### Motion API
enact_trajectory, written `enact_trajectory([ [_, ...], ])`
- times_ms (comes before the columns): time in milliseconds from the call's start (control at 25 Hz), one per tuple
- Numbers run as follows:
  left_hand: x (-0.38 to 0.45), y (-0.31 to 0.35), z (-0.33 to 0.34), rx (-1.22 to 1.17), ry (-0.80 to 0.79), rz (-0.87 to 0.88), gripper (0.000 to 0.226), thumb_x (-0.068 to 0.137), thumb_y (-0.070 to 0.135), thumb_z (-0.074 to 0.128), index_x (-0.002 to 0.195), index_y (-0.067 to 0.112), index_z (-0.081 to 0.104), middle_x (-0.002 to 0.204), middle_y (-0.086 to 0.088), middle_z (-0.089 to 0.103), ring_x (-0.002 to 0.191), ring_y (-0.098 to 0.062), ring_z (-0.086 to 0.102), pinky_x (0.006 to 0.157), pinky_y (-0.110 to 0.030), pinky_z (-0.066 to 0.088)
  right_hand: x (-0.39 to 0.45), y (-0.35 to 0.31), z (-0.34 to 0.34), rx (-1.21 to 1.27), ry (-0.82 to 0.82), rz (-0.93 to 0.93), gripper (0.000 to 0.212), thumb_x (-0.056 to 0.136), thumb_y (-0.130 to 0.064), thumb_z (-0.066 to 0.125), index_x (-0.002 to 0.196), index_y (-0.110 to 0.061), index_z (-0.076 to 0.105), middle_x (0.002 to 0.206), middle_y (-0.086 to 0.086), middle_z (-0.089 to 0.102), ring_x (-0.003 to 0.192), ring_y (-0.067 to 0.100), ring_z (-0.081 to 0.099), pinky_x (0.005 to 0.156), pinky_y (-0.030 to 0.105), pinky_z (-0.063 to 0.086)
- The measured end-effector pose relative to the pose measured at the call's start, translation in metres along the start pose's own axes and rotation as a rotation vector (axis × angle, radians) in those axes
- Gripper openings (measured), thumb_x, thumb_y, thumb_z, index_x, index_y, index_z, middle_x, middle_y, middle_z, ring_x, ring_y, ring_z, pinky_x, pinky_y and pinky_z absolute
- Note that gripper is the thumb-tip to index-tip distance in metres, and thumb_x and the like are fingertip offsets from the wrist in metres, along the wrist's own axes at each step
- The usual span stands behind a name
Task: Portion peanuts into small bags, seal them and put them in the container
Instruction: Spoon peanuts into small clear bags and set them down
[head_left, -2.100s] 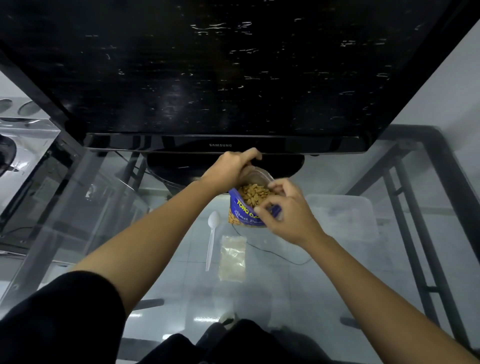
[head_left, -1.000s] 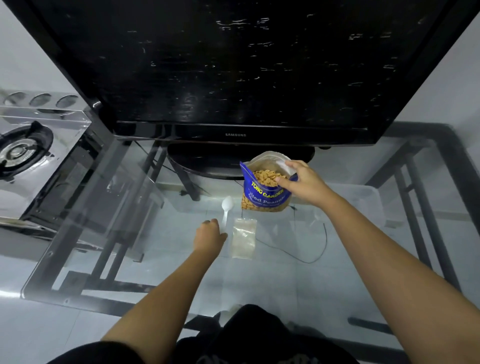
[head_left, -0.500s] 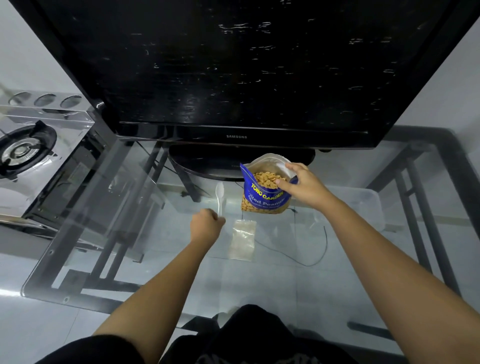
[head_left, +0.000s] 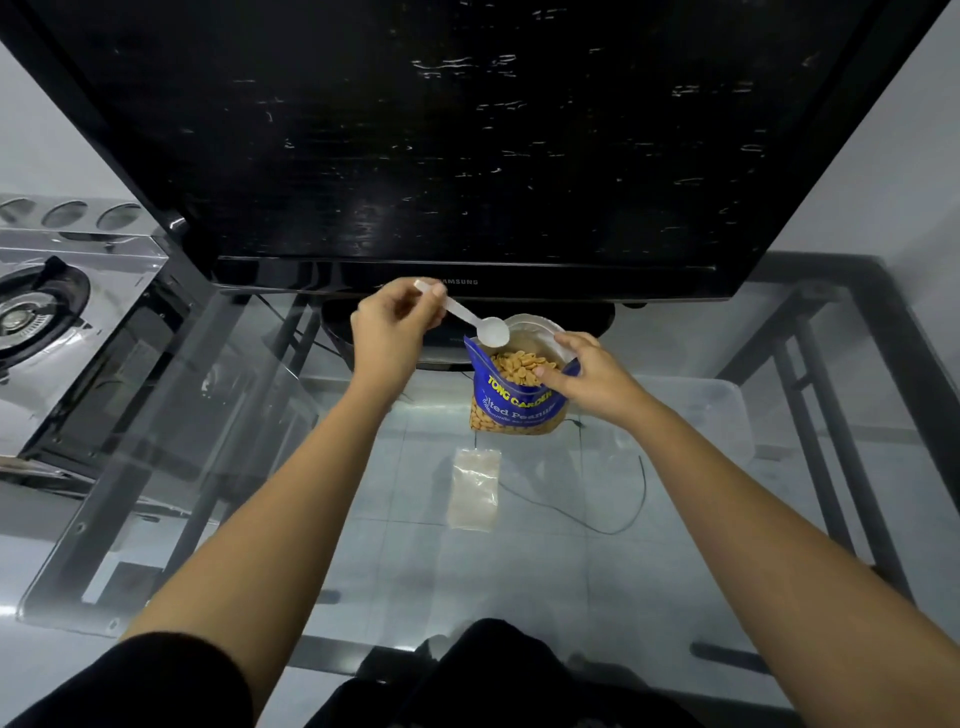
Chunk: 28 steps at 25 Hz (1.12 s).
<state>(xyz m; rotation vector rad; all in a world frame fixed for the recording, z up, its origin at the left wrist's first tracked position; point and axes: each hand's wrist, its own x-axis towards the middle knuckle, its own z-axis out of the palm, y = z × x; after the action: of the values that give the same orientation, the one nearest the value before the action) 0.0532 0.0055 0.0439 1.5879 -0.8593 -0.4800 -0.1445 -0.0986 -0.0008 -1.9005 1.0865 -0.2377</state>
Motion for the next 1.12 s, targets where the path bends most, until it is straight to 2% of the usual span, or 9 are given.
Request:
enact_trajectory([
  [80, 0.004, 0.002, 0.012, 0.295, -0.086, 0.177, 0.015, 0.090, 0.021, 0.059, 0.088, 0.010, 0.068, 0.068, 0.003, 0.064, 0.061, -0.001, 0.058, 0.061, -0.010, 0.046, 0.001, 0.001, 0.000, 0.006, -0.005, -0.004, 0.064, 0.087, -0.032, 0.061, 0.141, -0.013, 0.032, 0.145, 0.002, 0.033, 0.128, 0.020, 0.040, 0.090, 0.037, 0.052],
  [160, 0.007, 0.000, 0.024, 0.450, -0.153, 0.233, 0.020, 0.091, 0.022, 0.057, 0.089, 0.005, 0.067, 0.071, -0.007, 0.067, 0.061, -0.010, 0.060, 0.059, -0.017, 0.047, 0.001, 0.002, -0.001, 0.009, -0.010, -0.010, 0.064, 0.087, -0.032, 0.061, 0.141, -0.013, 0.032, 0.144, 0.002, 0.033, 0.127, 0.019, 0.040, 0.087, 0.034, 0.053],
  [360, 0.017, -0.022, 0.036, 0.391, -0.183, -0.155, 0.022, 0.091, 0.020, 0.057, 0.091, 0.000, 0.065, 0.084, -0.016, 0.069, 0.078, -0.023, 0.067, 0.081, -0.043, 0.056, 0.002, 0.002, -0.003, 0.016, -0.032, -0.020, 0.064, 0.088, -0.031, 0.060, 0.142, -0.013, 0.030, 0.146, 0.002, 0.031, 0.129, 0.019, 0.038, 0.088, 0.033, 0.052],
  [440, 0.015, -0.023, 0.036, 0.364, -0.186, -0.190, 0.022, 0.089, 0.022, 0.060, 0.100, 0.003, 0.064, 0.083, -0.007, 0.066, 0.076, -0.013, 0.062, 0.082, -0.037, 0.056, 0.002, 0.002, -0.003, 0.000, -0.031, -0.021, 0.064, 0.088, -0.032, 0.060, 0.142, -0.014, 0.031, 0.147, 0.002, 0.030, 0.129, 0.019, 0.038, 0.088, 0.031, 0.050],
  [560, 0.000, -0.018, 0.032, 0.264, -0.043, -0.154, 0.036, 0.087, 0.030, 0.062, 0.117, 0.010, 0.058, 0.088, 0.007, 0.063, 0.076, 0.000, 0.058, 0.071, -0.010, 0.050, -0.003, 0.004, 0.001, -0.044, 0.061, -0.102, 0.061, 0.090, -0.033, 0.056, 0.142, -0.015, 0.030, 0.149, 0.003, 0.028, 0.133, 0.018, 0.034, 0.093, 0.029, 0.045],
  [680, -0.034, -0.031, 0.021, 0.183, 0.135, -0.120, 0.017, 0.089, 0.025, 0.059, 0.102, 0.015, 0.064, 0.082, 0.014, 0.061, 0.074, 0.002, 0.057, 0.065, -0.003, 0.044, -0.028, 0.013, 0.022, -0.039, 0.408, -0.249, 0.048, 0.093, -0.029, 0.051, 0.135, -0.009, 0.040, 0.139, 0.009, 0.042, 0.126, 0.016, 0.040, 0.095, 0.016, 0.034],
  [760, -0.062, -0.057, 0.013, 0.306, 0.024, -0.073, 0.007, 0.088, 0.019, 0.060, 0.090, 0.015, 0.065, 0.079, 0.007, 0.063, 0.071, -0.006, 0.056, 0.063, -0.007, 0.043, -0.050, 0.031, 0.051, -0.019, 0.496, -0.300, 0.042, 0.094, -0.028, 0.046, 0.129, -0.005, 0.046, 0.128, 0.012, 0.050, 0.119, 0.017, 0.045, 0.096, 0.009, 0.030],
  [920, -0.097, -0.113, 0.010, 0.693, -0.405, 0.029, 0.016, 0.085, 0.011, 0.063, 0.099, 0.005, 0.069, 0.098, -0.012, 0.064, 0.078, -0.020, 0.059, 0.073, -0.024, 0.048, -0.076, 0.074, 0.109, -0.195, 0.154, -0.133, 0.053, 0.096, -0.034, 0.036, 0.141, -0.007, 0.031, 0.148, 0.012, 0.034, 0.137, 0.023, 0.031, 0.110, 0.020, 0.019],
  [1120, -0.097, -0.130, 0.015, 0.947, -0.497, 0.115, 0.023, 0.084, 0.009, 0.063, 0.106, 0.005, 0.067, 0.113, -0.017, 0.061, 0.101, -0.035, 0.058, 0.080, -0.042, 0.051, -0.079, 0.105, 0.141, -0.604, -0.078, -0.016, 0.073, 0.089, -0.055, 0.002, 0.148, -0.012, -0.003, 0.158, 0.004, -0.009, 0.144, 0.016, -0.013, 0.113, 0.031, -0.006],
])
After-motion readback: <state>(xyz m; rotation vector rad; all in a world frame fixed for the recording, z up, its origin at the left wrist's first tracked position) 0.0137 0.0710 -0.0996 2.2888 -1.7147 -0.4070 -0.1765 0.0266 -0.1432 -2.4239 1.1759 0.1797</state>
